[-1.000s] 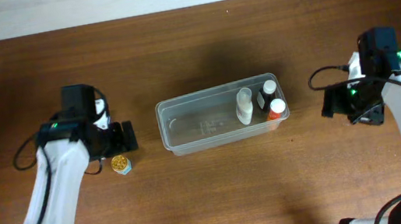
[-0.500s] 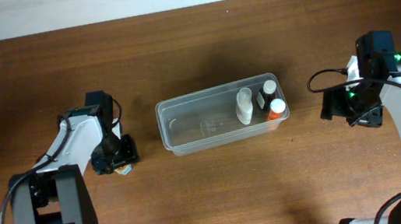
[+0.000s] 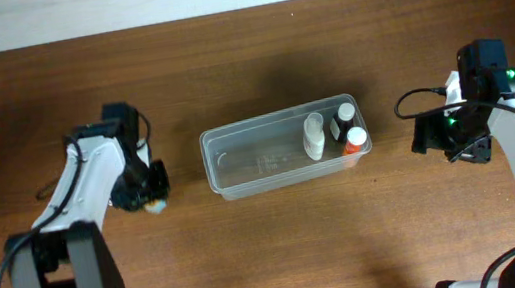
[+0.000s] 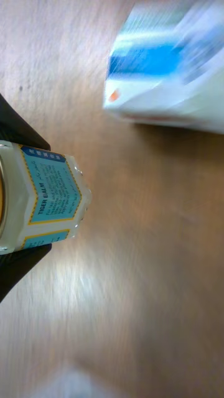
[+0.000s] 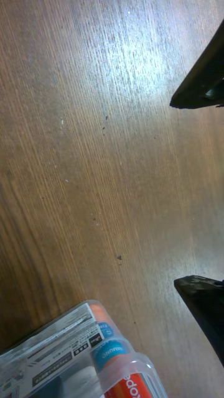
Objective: Pack container
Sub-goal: 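Carry the jar into the container and release it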
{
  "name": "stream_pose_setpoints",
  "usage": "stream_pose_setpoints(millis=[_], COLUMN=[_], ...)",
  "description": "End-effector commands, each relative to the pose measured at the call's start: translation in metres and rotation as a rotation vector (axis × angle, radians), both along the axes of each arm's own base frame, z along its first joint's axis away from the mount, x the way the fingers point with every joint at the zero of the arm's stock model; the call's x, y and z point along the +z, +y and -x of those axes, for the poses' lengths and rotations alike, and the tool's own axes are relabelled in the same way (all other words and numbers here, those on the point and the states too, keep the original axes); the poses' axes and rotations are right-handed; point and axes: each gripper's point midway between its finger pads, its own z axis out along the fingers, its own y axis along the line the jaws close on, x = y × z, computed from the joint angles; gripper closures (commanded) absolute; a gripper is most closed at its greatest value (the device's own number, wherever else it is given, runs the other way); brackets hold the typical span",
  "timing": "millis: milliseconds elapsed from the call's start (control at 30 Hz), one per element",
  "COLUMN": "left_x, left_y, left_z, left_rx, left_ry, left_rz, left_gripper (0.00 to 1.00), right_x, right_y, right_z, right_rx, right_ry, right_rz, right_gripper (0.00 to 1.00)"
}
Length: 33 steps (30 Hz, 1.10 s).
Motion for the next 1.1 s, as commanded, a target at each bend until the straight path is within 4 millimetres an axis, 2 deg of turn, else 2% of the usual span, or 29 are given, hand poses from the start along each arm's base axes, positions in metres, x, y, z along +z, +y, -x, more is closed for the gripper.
stream_pose_setpoints(millis=[0, 33, 67, 133, 200, 333, 367, 433, 467, 500, 600, 667, 767, 967, 1067], left_x=[0.084, 0.110, 0.118, 0.131, 0.134, 0.121, 0.116, 0.099, 0.095, 0.076, 0.045, 0.025, 0.009, -0.011, -0.011], left_y=[-0.032, -0.052, -0.061, -0.087, -0.120, -0.186, -0.196, -0.222, -0.227, -0.246, -0.267, -0.274, -0.281, -0.285, -0.285], left_z=[-0.037, -0.046, -0.048, -0.052, -0.051, -0.044, -0.043, -0.041, -0.041, -0.040, -0.036, -0.032, -0.032, -0.034, -0.034], left_rx=[-0.062, -0.113, -0.139, -0.201, -0.248, -0.351, -0.361, -0.385, -0.385, -0.376, -0.356, -0.338, -0.340, -0.343, -0.344], left_ry=[-0.271, -0.365, -0.401, -0.467, -0.494, -0.498, -0.494, -0.477, -0.472, -0.444, -0.395, -0.356, -0.338, -0.322, -0.321], left_rz=[0.084, 0.107, 0.115, 0.138, 0.170, 0.227, 0.234, 0.242, 0.246, 0.258, 0.260, 0.250, 0.245, 0.238, 0.240], left_gripper=[0.83, 0.84, 0.84, 0.86, 0.87, 0.87, 0.88, 0.89, 0.89, 0.90, 0.93, 0.93, 0.93, 0.92, 0.59], right_x=[-0.001, -0.001, -0.001, -0.001, -0.001, -0.001, -0.001, -0.001, -0.001, -0.001, -0.001, -0.001, -0.001, -0.001, -0.001], right_y=[0.000, 0.000, 0.000, 0.000, 0.000, 0.000, 0.000, 0.000, 0.000, 0.000, 0.000, 0.000, 0.000, 0.000, 0.000], right_z=[0.001, 0.001, 0.001, 0.001, 0.001, 0.001, 0.001, 0.001, 0.001, 0.001, 0.001, 0.002, 0.001, 0.002, 0.002], right_rx=[0.002, 0.002, 0.002, 0.002, 0.002, 0.002, 0.002, 0.002, 0.002, 0.002, 0.002, 0.002, 0.002, 0.002, 0.002], right_ry=[0.001, 0.001, 0.001, -0.001, -0.001, -0.001, -0.001, -0.001, 0.000, 0.002, 0.002, 0.002, 0.002, 0.002, 0.002], right_rz=[-0.005, -0.005, -0.005, -0.005, -0.005, -0.005, -0.005, -0.005, -0.005, -0.006, -0.006, -0.006, -0.006, -0.006, -0.006], right_gripper=[0.23, 0.23, 0.23, 0.23, 0.23, 0.23, 0.23, 0.23, 0.23, 0.23, 0.23, 0.23, 0.23, 0.23, 0.23])
